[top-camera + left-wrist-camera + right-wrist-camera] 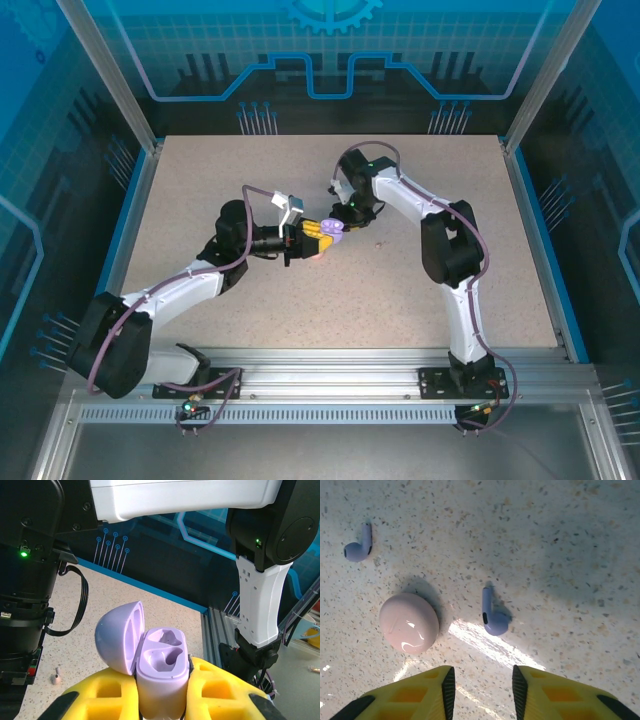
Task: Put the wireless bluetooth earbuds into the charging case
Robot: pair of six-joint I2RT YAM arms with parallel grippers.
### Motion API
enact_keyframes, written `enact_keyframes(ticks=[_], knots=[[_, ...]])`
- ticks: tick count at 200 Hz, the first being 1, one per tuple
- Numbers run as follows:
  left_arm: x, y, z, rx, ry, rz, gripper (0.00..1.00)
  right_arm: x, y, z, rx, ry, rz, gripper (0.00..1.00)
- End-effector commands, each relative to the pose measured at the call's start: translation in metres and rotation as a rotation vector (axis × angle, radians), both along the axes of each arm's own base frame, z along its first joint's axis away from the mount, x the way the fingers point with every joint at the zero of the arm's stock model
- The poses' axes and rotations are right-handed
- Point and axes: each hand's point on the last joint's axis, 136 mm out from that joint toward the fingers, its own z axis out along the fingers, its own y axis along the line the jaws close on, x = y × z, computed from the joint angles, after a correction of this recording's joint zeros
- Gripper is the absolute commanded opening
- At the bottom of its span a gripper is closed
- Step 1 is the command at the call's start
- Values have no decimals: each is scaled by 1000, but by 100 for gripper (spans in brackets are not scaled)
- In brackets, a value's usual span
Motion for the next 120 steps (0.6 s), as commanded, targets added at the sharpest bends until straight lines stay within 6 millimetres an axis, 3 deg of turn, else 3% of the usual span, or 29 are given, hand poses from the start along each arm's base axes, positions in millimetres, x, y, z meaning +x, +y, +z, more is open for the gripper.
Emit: enact_keyframes(ticks=[1, 66, 84, 89, 120], knots=[[-6, 4, 4, -3, -27, -14, 10, -6, 5, -8, -30, 9, 19, 44], [-6, 4, 7, -5, -31, -14, 10, 4, 8, -29, -112, -5, 53, 50], [-6, 4, 8, -4, -32, -15, 10, 7, 12, -27, -114, -23, 65, 50], [-6, 4, 8, -3, -31, -14, 10, 5, 12, -39, -126, -1, 70, 50], [-7, 4, 8, 0, -32, -16, 10, 8, 15, -49, -158, -3, 90, 50]])
